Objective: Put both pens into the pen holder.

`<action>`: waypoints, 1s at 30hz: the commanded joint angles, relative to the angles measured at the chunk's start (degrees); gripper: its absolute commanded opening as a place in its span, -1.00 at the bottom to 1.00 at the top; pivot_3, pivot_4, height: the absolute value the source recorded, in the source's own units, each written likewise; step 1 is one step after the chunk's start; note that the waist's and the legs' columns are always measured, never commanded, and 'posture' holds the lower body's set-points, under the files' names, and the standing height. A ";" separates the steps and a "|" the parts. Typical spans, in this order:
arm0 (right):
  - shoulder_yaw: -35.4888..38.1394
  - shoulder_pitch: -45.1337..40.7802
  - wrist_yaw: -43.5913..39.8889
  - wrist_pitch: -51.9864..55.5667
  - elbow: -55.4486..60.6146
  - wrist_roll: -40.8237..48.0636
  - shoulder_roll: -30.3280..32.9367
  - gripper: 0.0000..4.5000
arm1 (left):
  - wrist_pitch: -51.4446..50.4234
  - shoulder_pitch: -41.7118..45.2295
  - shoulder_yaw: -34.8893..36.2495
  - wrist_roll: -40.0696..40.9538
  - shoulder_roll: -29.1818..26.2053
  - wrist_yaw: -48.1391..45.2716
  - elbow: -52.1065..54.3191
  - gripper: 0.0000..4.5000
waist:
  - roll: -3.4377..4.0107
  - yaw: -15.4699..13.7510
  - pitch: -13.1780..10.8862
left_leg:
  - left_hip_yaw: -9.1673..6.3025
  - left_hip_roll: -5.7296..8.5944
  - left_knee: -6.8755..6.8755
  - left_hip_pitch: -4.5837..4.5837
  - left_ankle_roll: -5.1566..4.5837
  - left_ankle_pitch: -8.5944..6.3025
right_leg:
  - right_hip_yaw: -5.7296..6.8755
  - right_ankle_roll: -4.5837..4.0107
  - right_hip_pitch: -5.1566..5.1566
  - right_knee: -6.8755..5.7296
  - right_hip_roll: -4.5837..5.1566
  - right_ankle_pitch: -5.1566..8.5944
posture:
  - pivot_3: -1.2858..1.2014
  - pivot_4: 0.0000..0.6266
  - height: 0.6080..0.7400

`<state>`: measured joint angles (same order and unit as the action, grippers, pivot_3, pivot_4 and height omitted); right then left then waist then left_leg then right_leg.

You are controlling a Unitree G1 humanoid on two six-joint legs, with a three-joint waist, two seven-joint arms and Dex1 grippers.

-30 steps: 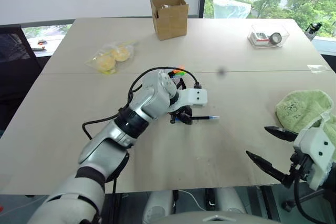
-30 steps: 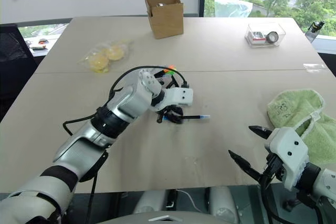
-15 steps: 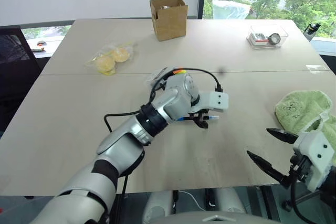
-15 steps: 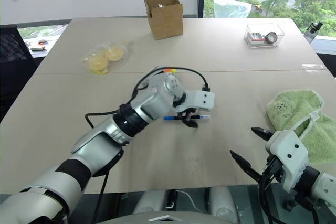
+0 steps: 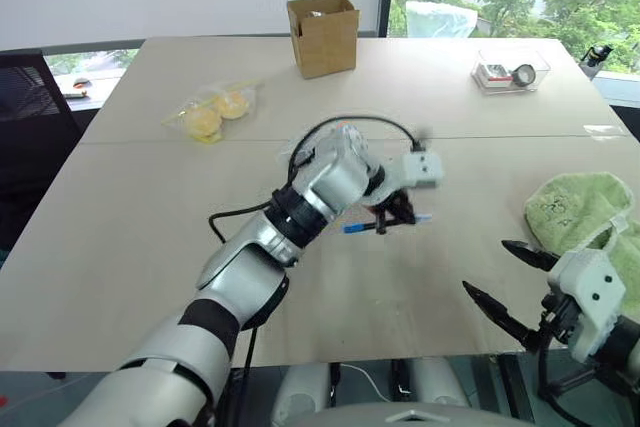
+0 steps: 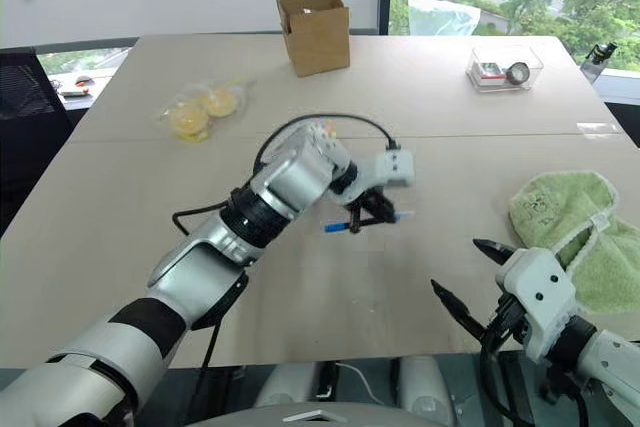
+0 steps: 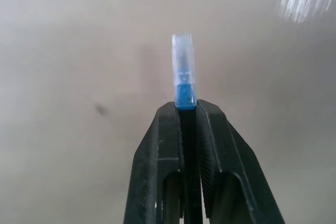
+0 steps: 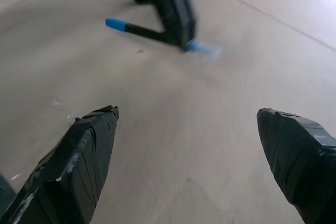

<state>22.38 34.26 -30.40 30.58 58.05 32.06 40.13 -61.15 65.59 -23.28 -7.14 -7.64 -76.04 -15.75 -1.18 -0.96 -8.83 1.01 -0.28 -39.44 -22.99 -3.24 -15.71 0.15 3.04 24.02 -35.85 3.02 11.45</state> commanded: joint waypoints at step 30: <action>3.29 -20.04 -4.10 -3.04 -5.37 15.29 1.62 1.00 | 83.71 -30.57 15.41 1.83 -10.15 36.22 13.75 -0.99 | 0.06 -0.04 0.04 | 0.10 0.09 0.11 0.37 -0.06 -0.04 | -0.09 -0.07 -0.29 0.00 0.14 -0.20 | 0.03 -0.52 1.00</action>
<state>23.54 13.99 -34.42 28.47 51.17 46.14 41.53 20.79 35.00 -7.62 -5.14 -17.31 -40.88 -2.74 -1.12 -1.00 -8.79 1.12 -0.19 -39.33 -22.62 -3.30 -15.75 0.06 3.00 23.73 -35.85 3.16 11.23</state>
